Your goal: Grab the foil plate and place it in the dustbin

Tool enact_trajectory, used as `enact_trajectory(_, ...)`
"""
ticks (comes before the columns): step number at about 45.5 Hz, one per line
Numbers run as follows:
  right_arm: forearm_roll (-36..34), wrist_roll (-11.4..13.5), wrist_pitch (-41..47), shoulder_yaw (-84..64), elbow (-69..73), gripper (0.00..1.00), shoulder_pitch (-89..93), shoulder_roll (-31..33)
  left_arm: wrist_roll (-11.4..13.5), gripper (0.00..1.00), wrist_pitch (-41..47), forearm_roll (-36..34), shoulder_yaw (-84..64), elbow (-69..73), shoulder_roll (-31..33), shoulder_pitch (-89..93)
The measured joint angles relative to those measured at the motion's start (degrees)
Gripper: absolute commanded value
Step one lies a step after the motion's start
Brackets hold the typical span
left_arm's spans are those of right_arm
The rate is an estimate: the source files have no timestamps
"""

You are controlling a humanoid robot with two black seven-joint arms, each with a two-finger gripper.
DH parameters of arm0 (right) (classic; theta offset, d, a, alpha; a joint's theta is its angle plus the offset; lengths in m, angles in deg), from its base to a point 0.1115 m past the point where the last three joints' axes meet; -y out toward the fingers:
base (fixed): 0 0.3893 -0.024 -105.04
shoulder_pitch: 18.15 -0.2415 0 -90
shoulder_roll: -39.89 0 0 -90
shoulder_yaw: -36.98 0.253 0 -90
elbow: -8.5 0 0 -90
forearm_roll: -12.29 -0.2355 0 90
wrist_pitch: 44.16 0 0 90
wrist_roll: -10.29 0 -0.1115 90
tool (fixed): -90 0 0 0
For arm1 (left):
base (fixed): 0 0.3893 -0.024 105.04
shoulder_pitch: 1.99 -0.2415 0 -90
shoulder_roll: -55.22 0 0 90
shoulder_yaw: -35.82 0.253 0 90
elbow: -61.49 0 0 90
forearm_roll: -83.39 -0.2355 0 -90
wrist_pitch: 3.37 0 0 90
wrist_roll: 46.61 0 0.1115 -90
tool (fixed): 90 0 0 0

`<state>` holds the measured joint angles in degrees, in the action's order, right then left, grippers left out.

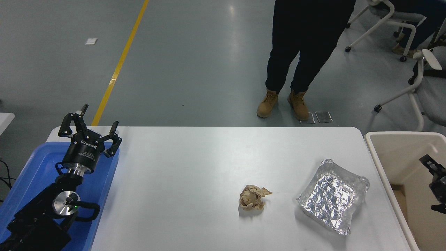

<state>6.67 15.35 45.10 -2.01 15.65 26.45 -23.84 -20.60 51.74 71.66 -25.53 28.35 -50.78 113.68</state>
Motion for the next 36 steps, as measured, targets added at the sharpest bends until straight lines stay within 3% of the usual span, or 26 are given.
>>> enact_trajectory(15, 0.3, 0.0, 0.5, -15.7, 17.0, 1.0, -22.9, 3.1, 0.0, 0.98, 0.0, 0.0, 0.0, 0.0, 0.0, 0.0)
enact_trajectory(36, 0.8, 0.3, 5.9, -25.5, 48.1, 1.0, -55.4, 3.0, -0.1, 0.98, 0.0, 0.0, 0.0, 0.0, 0.0, 0.0)
